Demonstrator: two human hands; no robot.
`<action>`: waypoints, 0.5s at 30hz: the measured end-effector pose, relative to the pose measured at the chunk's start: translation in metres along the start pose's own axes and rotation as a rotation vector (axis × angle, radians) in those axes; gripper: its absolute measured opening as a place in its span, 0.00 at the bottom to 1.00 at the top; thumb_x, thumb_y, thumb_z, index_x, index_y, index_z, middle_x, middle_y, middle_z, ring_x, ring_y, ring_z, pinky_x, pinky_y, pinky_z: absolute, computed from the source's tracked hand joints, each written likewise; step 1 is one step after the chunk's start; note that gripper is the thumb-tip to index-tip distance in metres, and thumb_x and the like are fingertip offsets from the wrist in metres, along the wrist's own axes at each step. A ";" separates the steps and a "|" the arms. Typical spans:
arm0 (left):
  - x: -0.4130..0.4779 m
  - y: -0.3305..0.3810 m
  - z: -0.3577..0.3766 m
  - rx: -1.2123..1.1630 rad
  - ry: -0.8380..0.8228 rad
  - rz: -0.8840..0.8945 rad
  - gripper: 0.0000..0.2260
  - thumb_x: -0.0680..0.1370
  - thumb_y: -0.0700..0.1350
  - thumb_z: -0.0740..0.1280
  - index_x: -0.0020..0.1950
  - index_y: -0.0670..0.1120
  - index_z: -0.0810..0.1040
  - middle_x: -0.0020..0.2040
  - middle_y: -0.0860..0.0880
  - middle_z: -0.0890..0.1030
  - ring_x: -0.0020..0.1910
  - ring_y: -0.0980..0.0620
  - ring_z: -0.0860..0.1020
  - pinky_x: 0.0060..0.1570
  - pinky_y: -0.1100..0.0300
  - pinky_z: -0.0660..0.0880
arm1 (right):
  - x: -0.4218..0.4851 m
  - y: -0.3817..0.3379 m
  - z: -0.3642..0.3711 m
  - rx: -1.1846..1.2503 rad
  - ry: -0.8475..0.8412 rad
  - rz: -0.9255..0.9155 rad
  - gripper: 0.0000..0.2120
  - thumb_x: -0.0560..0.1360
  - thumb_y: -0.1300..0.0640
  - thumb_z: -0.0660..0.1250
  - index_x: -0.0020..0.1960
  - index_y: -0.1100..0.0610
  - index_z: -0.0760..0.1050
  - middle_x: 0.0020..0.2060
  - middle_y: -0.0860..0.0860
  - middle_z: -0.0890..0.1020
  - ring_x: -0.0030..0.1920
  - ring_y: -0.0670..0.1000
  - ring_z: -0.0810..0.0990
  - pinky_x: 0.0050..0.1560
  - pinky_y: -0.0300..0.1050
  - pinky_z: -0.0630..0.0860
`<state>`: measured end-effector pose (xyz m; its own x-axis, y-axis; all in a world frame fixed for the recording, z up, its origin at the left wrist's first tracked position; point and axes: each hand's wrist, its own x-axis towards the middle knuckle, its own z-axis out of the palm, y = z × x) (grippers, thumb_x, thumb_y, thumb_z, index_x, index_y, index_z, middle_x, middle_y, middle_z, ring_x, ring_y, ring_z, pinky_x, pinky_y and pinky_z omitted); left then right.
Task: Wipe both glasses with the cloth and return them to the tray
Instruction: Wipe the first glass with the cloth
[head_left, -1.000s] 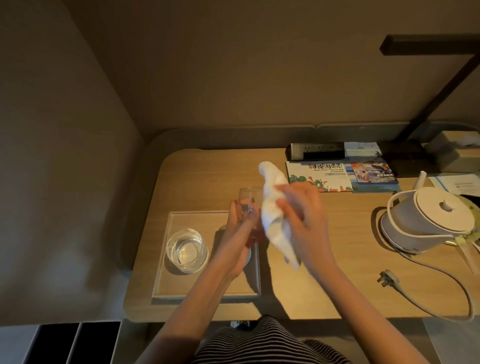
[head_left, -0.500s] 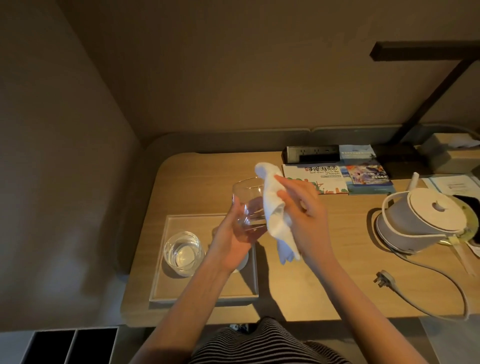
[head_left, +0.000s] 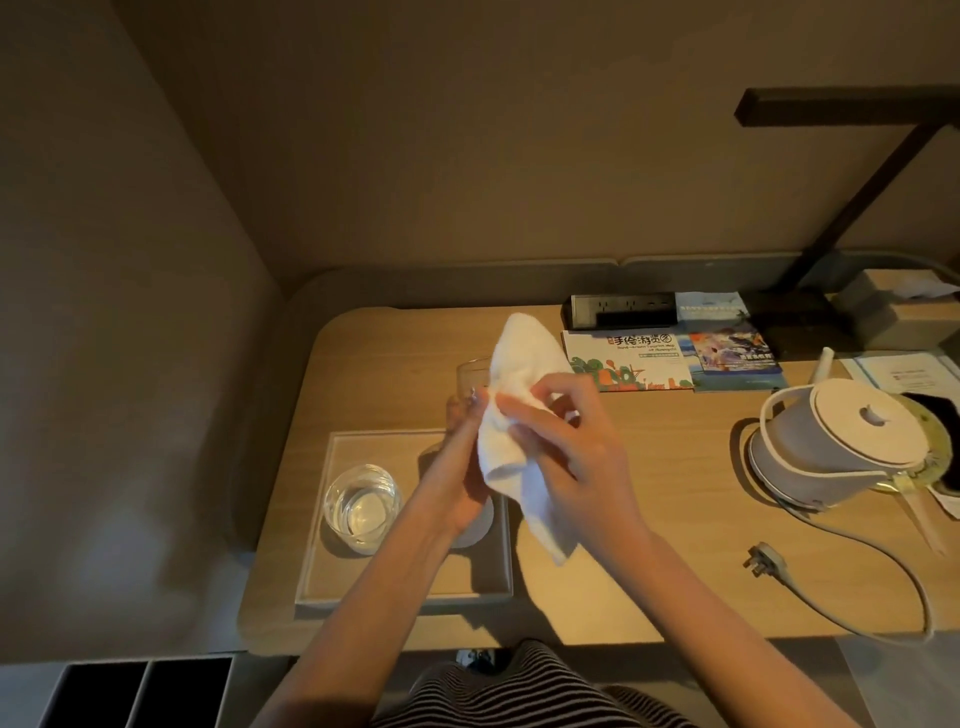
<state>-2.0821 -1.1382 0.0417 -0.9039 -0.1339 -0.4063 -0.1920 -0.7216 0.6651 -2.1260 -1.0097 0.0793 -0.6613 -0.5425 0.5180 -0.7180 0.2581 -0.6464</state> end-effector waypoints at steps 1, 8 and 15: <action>-0.001 0.002 0.000 0.007 0.000 0.016 0.52 0.56 0.65 0.82 0.73 0.42 0.71 0.68 0.34 0.76 0.67 0.37 0.76 0.67 0.39 0.71 | 0.000 0.000 -0.001 0.035 -0.006 0.022 0.11 0.75 0.60 0.64 0.54 0.56 0.80 0.52 0.54 0.72 0.51 0.45 0.70 0.50 0.33 0.68; -0.017 0.012 0.001 -0.217 -0.205 0.018 0.36 0.69 0.49 0.79 0.73 0.42 0.69 0.61 0.36 0.80 0.56 0.40 0.82 0.51 0.47 0.81 | 0.028 0.005 -0.017 0.270 0.227 0.329 0.13 0.76 0.64 0.64 0.57 0.53 0.80 0.49 0.50 0.76 0.51 0.47 0.75 0.49 0.40 0.71; -0.005 0.011 -0.002 -0.132 -0.138 0.013 0.49 0.60 0.55 0.84 0.77 0.45 0.67 0.63 0.40 0.78 0.57 0.42 0.80 0.55 0.46 0.79 | 0.002 -0.007 -0.012 0.035 0.153 0.050 0.13 0.75 0.63 0.63 0.56 0.57 0.80 0.50 0.58 0.74 0.49 0.50 0.72 0.47 0.37 0.71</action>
<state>-2.0792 -1.1467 0.0493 -0.9515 -0.0561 -0.3025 -0.1363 -0.8046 0.5779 -2.1248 -1.0030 0.0908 -0.7230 -0.4008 0.5627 -0.6775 0.2520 -0.6910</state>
